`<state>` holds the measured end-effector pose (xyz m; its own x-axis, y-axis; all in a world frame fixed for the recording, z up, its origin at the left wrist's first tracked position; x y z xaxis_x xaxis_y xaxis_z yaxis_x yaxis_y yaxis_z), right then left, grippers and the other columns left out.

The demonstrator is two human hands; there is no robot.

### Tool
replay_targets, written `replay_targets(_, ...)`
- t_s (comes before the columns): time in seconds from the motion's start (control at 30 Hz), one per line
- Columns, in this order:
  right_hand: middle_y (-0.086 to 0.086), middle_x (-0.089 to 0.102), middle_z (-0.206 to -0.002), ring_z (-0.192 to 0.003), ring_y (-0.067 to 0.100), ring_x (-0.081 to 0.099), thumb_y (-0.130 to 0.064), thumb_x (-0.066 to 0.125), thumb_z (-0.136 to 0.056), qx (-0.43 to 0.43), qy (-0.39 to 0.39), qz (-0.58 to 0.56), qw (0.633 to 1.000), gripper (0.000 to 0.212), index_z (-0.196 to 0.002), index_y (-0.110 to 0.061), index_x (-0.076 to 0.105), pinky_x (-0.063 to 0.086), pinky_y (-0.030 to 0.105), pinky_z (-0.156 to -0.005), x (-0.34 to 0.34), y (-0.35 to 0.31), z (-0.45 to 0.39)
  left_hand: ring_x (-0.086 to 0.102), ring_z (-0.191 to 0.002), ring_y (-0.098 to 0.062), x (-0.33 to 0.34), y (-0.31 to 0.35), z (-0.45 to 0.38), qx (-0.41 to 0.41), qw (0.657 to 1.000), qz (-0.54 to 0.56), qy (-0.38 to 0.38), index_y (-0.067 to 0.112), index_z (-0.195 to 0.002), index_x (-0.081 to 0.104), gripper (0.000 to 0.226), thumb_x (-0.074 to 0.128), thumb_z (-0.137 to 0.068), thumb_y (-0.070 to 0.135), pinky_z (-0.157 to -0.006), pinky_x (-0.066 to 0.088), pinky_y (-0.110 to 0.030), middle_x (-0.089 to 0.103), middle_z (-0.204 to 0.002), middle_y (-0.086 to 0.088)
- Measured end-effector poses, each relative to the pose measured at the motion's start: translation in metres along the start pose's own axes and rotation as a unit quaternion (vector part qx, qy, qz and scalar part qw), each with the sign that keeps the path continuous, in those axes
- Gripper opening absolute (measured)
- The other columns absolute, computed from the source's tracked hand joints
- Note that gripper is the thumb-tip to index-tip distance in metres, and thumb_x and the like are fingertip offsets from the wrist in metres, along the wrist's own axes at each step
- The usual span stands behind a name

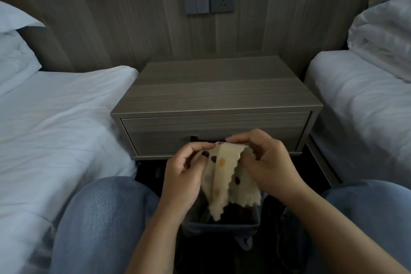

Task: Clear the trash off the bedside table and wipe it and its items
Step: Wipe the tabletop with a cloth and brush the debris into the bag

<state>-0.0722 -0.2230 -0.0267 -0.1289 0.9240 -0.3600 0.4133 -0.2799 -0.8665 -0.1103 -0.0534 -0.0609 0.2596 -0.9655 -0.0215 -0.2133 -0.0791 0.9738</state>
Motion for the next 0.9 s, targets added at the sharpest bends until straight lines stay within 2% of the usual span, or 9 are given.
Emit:
replay_targets(0.13, -0.008, 0.072, -0.076, -0.068, 0.005, 0.067, -0.013, 0.062, -0.085, 0.085, 0.097, -0.066, 0.989, 0.016, -0.082, -0.026, 0.071, 0.054, 0.020, -0.057, -0.012, 0.008, 0.000, 0.065, -0.097, -0.006, -0.002, 0.011, 0.008, 0.046, 0.996, -0.039, 0.067, 0.032, -0.090, 0.074, 0.016, 0.067, -0.079, 0.025, -0.077, 0.050, -0.016, 0.068, -0.105, 0.010)
replay_targets(0.2, 0.003, 0.071, -0.074, -0.065, 0.015, 0.064, -0.018, 0.066, -0.084, 0.160, 0.105, -0.133, 0.972, 0.002, -0.083, -0.020, 0.067, 0.053, 0.030, -0.060, -0.013, 0.018, 0.001, 0.067, -0.097, -0.010, 0.008, 0.013, 0.014, 0.042, 0.999, 0.000, -0.006, 0.028, -0.100, 0.073, 0.024, 0.067, -0.079, 0.038, -0.077, 0.050, -0.018, 0.070, -0.104, 0.003)
replay_targets(0.3, 0.013, 0.069, -0.083, -0.070, 0.022, 0.065, -0.020, 0.066, -0.086, 0.269, 0.083, -0.257, 0.924, 0.014, -0.094, -0.009, 0.062, 0.055, 0.037, -0.063, -0.005, 0.033, 0.003, 0.066, -0.106, -0.017, 0.026, 0.005, 0.022, -0.004, 0.992, -0.003, -0.124, 0.030, -0.116, 0.065, 0.045, 0.075, -0.076, 0.048, -0.082, 0.055, -0.028, 0.069, -0.114, 0.001)
replay_targets(0.47, 0.019, 0.064, -0.096, -0.077, 0.024, 0.066, -0.002, 0.061, -0.087, 0.273, 0.025, -0.458, 0.845, 0.034, -0.120, 0.002, 0.054, 0.056, 0.032, -0.067, 0.007, 0.032, 0.000, 0.070, -0.094, -0.007, 0.023, -0.004, 0.016, -0.002, 0.997, -0.066, -0.046, 0.031, -0.107, 0.067, 0.029, 0.075, -0.083, 0.015, -0.075, 0.054, -0.019, 0.074, -0.100, 0.010)
replay_targets(0.57, 0.016, 0.068, -0.110, -0.095, 0.026, 0.068, -0.008, 0.071, -0.073, 0.204, -0.024, -0.446, 0.871, 0.054, -0.124, -0.005, 0.055, 0.057, 0.033, -0.078, 0.010, 0.022, 0.003, 0.073, -0.083, -0.012, 0.016, -0.010, 0.011, -0.057, 0.998, 0.037, 0.017, 0.018, -0.099, 0.070, 0.018, 0.070, -0.086, 0.006, -0.067, 0.053, -0.017, 0.077, -0.090, -0.001)
replay_targets(0.67, 0.006, 0.069, -0.114, -0.109, 0.019, 0.065, -0.016, 0.079, -0.065, 0.149, -0.083, -0.293, 0.941, 0.060, -0.121, -0.013, 0.058, 0.056, 0.036, -0.087, 0.016, 0.013, 0.010, 0.071, -0.074, -0.017, 0.011, -0.016, 0.009, -0.121, 0.980, 0.148, 0.063, 0.013, -0.097, 0.068, 0.013, 0.067, -0.087, 0.005, -0.062, 0.055, -0.024, 0.076, -0.085, -0.008)
replay_targets(0.77, 0.004, 0.073, -0.102, -0.097, 0.017, 0.070, -0.006, 0.078, -0.076, 0.133, -0.085, -0.188, 0.969, 0.035, -0.107, -0.013, 0.064, 0.058, 0.036, -0.082, 0.019, 0.012, 0.014, 0.067, -0.065, -0.017, 0.008, -0.016, 0.009, -0.137, 0.960, 0.220, 0.101, 0.010, -0.087, 0.061, 0.011, 0.064, -0.086, 0.000, -0.056, 0.055, -0.027, 0.071, -0.074, -0.008)
replay_targets(0.83, 0.005, 0.074, -0.087, -0.080, 0.019, 0.070, -0.005, 0.071, -0.083, 0.146, -0.062, -0.204, 0.966, 0.011, -0.089, -0.014, 0.069, 0.058, 0.031, -0.069, 0.018, 0.013, 0.014, 0.067, -0.067, -0.017, 0.008, -0.014, 0.009, -0.131, 0.958, 0.233, 0.106, 0.011, -0.083, 0.060, 0.012, 0.064, -0.086, 0.001, -0.058, 0.056, -0.027, 0.070, -0.075, -0.007)
replay_targets(0.9, 0.010, 0.071, -0.078, -0.071, 0.022, 0.066, -0.006, 0.067, -0.086, 0.170, -0.046, -0.232, 0.957, 0.012, -0.076, -0.011, 0.070, 0.056, 0.031, -0.064, 0.017, 0.017, 0.015, 0.068, -0.072, -0.016, 0.010, -0.013, 0.008, -0.126, 0.959, 0.232, 0.100, 0.013, -0.083, 0.065, 0.012, 0.063, -0.087, 0.002, -0.060, 0.057, -0.027, 0.071, -0.080, -0.006)
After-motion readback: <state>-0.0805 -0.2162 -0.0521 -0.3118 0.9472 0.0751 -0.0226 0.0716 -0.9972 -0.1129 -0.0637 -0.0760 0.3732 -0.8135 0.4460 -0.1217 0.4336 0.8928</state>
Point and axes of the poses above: each hand's wrist, its own z-axis away from the middle knuckle, its own x-axis out of the palm, y = z × x, the point moved 6 cm from there along -z, towards the middle knuckle
